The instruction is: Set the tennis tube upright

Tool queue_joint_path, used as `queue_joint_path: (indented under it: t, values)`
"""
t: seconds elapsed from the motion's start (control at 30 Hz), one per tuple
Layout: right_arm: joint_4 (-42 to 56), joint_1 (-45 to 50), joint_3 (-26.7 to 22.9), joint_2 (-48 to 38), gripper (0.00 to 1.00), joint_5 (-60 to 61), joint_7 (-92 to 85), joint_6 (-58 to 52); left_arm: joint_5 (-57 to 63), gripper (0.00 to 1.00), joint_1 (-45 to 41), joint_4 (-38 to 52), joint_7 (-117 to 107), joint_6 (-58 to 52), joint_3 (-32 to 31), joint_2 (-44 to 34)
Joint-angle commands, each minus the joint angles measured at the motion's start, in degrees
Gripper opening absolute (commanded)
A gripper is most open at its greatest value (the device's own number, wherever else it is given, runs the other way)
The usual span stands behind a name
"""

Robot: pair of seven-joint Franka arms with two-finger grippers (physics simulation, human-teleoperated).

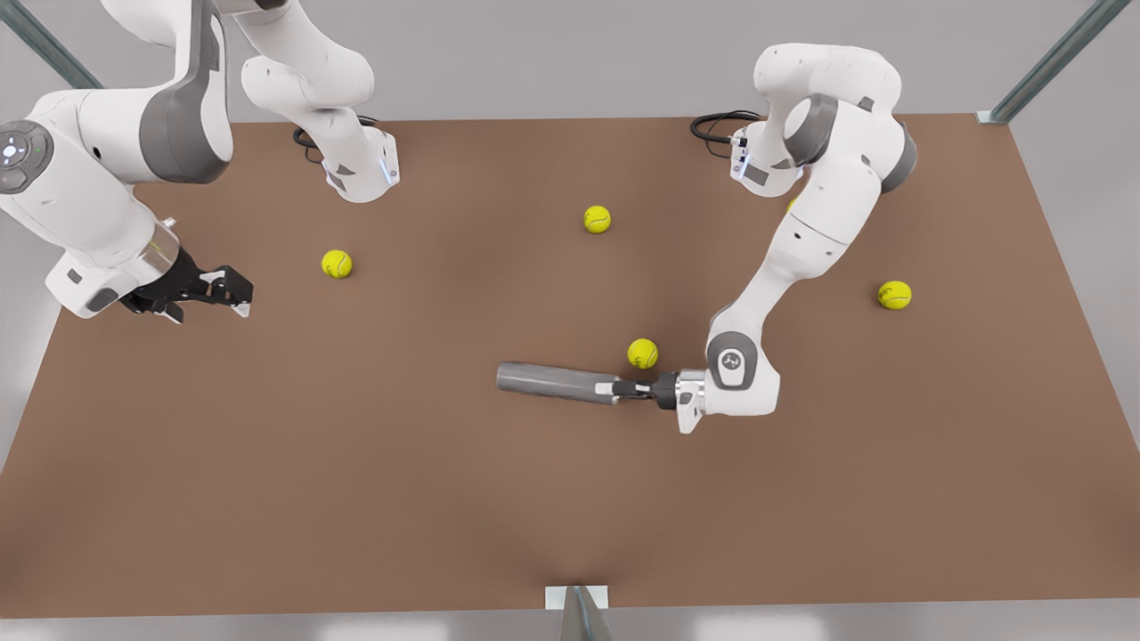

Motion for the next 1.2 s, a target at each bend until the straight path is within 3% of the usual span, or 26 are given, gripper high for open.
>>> queue_joint_path:
  t: [0.0, 0.37, 0.57, 1.17]
  values:
    - [0.00, 0.08, -0.01, 0.00, 1.00, -0.01, 0.00, 0.00, -0.54, 0.23, 0.02, -0.02, 0.00, 0.00, -0.01, 0.00]
    - [-0.18, 0.17, -0.01, 0.08, 1.00, -0.01, -0.09, 0.26, -0.71, 0.21, 1.33, -0.72, 0.00, 0.09, -2.03, -0.53]
    - [-0.18, 0.17, -0.01, 0.08, 1.00, -0.01, 0.00, 0.00, -1.68, 0.21, 6.26, -1.69, -0.53, -0.09, -6.69, -0.44]
    - [-0.18, 0.17, 0.08, 0.00, 1.00, -0.01, 0.00, -0.35, -0.63, 0.21, 13.02, -4.76, -18.98, -11.07, -6.87, -7.74]
